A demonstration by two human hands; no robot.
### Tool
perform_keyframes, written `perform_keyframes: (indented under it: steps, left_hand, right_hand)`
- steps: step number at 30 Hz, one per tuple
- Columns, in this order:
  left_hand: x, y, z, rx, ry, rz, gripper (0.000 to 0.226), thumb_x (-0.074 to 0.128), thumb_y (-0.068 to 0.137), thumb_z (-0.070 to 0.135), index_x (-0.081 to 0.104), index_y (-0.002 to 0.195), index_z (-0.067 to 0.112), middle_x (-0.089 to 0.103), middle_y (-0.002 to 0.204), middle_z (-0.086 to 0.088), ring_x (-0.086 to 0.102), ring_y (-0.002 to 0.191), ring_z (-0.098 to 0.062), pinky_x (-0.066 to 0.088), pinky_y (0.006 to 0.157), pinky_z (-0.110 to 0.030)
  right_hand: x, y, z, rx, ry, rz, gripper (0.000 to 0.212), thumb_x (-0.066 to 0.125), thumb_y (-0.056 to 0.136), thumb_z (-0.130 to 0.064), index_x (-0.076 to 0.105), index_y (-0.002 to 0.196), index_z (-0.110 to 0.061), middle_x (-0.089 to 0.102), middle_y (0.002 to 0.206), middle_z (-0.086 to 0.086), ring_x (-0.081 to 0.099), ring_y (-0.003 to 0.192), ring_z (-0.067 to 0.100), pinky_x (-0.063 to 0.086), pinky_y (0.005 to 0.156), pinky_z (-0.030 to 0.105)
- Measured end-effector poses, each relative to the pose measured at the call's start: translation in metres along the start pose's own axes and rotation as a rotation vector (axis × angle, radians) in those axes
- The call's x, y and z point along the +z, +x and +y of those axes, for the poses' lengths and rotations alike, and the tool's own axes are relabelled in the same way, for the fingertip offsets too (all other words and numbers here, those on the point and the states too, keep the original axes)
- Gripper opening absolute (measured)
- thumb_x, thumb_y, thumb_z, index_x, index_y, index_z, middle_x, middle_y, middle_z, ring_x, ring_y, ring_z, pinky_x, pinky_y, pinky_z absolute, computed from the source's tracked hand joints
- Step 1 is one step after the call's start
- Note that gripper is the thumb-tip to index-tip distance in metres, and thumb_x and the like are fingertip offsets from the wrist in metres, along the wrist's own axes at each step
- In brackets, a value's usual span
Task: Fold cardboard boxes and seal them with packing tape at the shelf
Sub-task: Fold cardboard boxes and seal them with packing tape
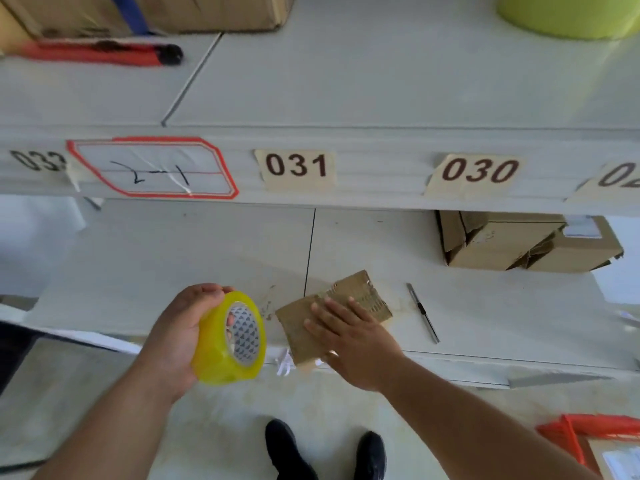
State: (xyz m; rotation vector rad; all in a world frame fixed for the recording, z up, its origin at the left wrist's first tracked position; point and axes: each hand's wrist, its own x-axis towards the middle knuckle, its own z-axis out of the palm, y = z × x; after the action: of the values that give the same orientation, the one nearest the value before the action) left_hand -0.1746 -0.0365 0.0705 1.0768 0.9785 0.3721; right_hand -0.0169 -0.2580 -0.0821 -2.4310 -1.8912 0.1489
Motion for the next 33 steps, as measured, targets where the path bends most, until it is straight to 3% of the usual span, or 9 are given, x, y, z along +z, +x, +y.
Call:
perform_keyframes:
  steps: [6, 9, 11, 13, 17, 20, 25, 30, 33]
  left_hand:
    - [0.023, -0.023, -0.001, 0.051, -0.07, 0.015, 0.014, 0.055, 0.1, 0.015, 0.066, 0.106, 0.021, 0.074, 0.112, -0.01, 0.068, 0.105, -0.032, 0.05, 0.099, -0.051]
    - [0.039, -0.039, -0.001, 0.146, 0.072, 0.034, 0.026, 0.061, 0.094, 0.02, 0.061, 0.119, 0.025, 0.077, 0.111, 0.001, 0.069, 0.112, -0.027, 0.052, 0.102, -0.049]
    - [0.051, -0.051, -0.001, 0.22, 0.143, 0.04, 0.04, 0.063, 0.082, 0.027, 0.059, 0.122, 0.032, 0.076, 0.112, 0.008, 0.068, 0.113, -0.019, 0.053, 0.098, -0.044]
    - [0.066, -0.063, -0.006, 0.302, 0.208, 0.037, 0.037, 0.063, 0.089, 0.025, 0.057, 0.123, 0.039, 0.074, 0.114, 0.016, 0.068, 0.107, -0.008, 0.054, 0.085, -0.029]
    - [0.096, -0.082, -0.017, 0.402, 0.216, 0.001, 0.044, 0.061, 0.097, 0.018, 0.051, 0.133, 0.04, 0.071, 0.118, 0.021, 0.066, 0.109, -0.001, 0.049, 0.088, -0.023]
    - [0.108, -0.093, -0.015, 0.413, 0.214, -0.038, 0.057, 0.062, 0.098, 0.001, 0.05, 0.137, 0.04, 0.071, 0.12, 0.019, 0.067, 0.106, -0.005, 0.05, 0.093, -0.028]
    - [0.102, -0.093, 0.008, 0.487, 0.346, -0.058, 0.048, 0.08, 0.09, 0.023, 0.059, 0.127, 0.045, 0.078, 0.106, 0.016, 0.061, 0.083, -0.004, 0.049, 0.088, -0.031]
    - [0.093, -0.094, 0.028, 0.58, 0.363, -0.081, 0.032, 0.081, 0.088, 0.014, 0.069, 0.113, 0.03, 0.079, 0.091, 0.005, 0.072, 0.093, -0.006, 0.051, 0.085, -0.017]
    - [0.088, -0.096, 0.031, 0.665, 0.37, -0.137, 0.031, 0.077, 0.089, 0.005, 0.068, 0.109, 0.026, 0.079, 0.092, 0.007, 0.074, 0.091, -0.008, 0.053, 0.081, -0.015]
  right_hand:
    - [-0.012, -0.015, 0.054, -0.013, -0.135, -0.092, 0.091, 0.073, 0.088, -0.029, 0.023, 0.164, -0.027, 0.024, 0.171, -0.001, 0.022, 0.158, 0.029, 0.01, 0.129, 0.05]
    - [-0.029, -0.024, 0.057, -0.005, -0.091, -0.134, 0.094, 0.07, 0.087, -0.015, 0.019, 0.165, -0.028, 0.014, 0.173, -0.004, 0.005, 0.16, 0.026, -0.007, 0.129, 0.044]
    - [-0.056, -0.025, 0.029, 0.108, 0.237, -0.051, 0.073, 0.056, 0.096, -0.012, 0.031, 0.162, -0.029, 0.028, 0.17, -0.008, 0.019, 0.159, 0.02, -0.001, 0.126, 0.026]
    - [-0.1, -0.023, -0.013, 0.377, 0.776, 0.098, 0.037, 0.051, 0.105, -0.021, 0.061, 0.14, -0.029, 0.063, 0.139, -0.015, 0.056, 0.131, 0.006, 0.036, 0.108, 0.014]
    - [-0.154, -0.027, -0.075, 0.412, 1.351, 0.315, 0.051, 0.055, 0.097, -0.065, 0.071, 0.104, -0.016, 0.071, 0.096, 0.007, 0.067, 0.095, 0.029, 0.054, 0.086, 0.048]
    - [-0.167, -0.032, -0.07, 0.414, 1.402, 0.365, 0.061, 0.054, 0.095, -0.071, 0.07, 0.107, -0.014, 0.069, 0.098, 0.016, 0.067, 0.091, 0.035, 0.055, 0.084, 0.051]
    - [-0.187, -0.041, -0.056, 0.364, 1.404, 0.351, 0.068, 0.051, 0.1, -0.063, 0.062, 0.091, 0.003, 0.058, 0.09, 0.031, 0.055, 0.072, 0.032, 0.045, 0.069, 0.049]
    - [-0.201, -0.042, -0.064, 0.407, 1.358, 0.343, 0.056, 0.058, 0.098, -0.056, 0.059, 0.082, -0.003, 0.053, 0.07, 0.012, 0.049, 0.065, 0.014, 0.041, 0.064, 0.034]
    - [-0.204, -0.036, -0.074, 0.52, 1.387, 0.41, 0.04, 0.065, 0.09, -0.055, 0.061, 0.098, -0.016, 0.06, 0.069, 0.011, 0.054, 0.062, 0.026, 0.047, 0.062, 0.041]
